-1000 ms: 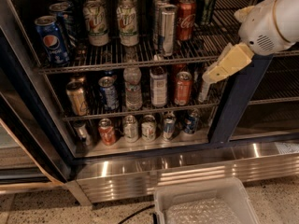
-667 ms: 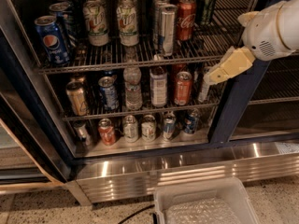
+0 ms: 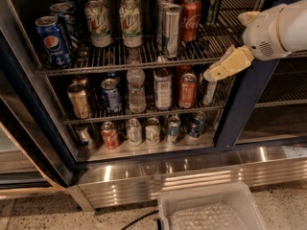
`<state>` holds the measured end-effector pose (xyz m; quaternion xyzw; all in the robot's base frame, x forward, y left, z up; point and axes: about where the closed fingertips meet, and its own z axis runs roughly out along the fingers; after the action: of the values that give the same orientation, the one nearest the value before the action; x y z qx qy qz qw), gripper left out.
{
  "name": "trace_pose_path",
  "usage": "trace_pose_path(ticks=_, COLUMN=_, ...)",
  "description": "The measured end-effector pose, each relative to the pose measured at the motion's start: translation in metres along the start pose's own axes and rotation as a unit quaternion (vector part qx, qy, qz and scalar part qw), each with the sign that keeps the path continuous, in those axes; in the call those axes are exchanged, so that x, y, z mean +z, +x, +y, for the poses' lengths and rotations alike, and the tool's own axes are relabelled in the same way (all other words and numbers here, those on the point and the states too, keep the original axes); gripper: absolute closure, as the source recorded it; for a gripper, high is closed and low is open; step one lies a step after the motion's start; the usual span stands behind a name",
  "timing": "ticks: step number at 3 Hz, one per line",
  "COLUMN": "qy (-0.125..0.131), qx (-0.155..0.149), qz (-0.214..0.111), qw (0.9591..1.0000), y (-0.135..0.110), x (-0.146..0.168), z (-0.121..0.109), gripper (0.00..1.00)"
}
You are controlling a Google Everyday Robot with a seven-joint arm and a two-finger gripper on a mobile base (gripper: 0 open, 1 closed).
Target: Pick coke can from top shelf of fridge
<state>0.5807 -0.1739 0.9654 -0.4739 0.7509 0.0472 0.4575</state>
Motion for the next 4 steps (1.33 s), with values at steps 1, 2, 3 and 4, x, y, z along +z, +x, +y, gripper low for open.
trace_pose_path(ticks=1, qy=0.011, qx=0.001, qz=-0.005, qw=0.9999, y=0.0, x=0.006, z=-0.01, gripper=0.0)
trace_pose_path(ticks=2, qy=0.021, qx=-0.004, qz=-0.014, qw=0.9997, y=-0.002, x=0.015, z=-0.025, gripper=0.0)
trace_pose_path(ticks=3, qy=0.022, qx=-0.006, qz=-0.018, qw=0.9996, y=0.0, x=0.027, z=-0.036, gripper=0.0)
trace_pose_path(ticks=4, qy=0.022, qx=-0.002, qz=-0.02, qw=0.9996, y=0.005, x=0.038, z=-0.046, gripper=0.0)
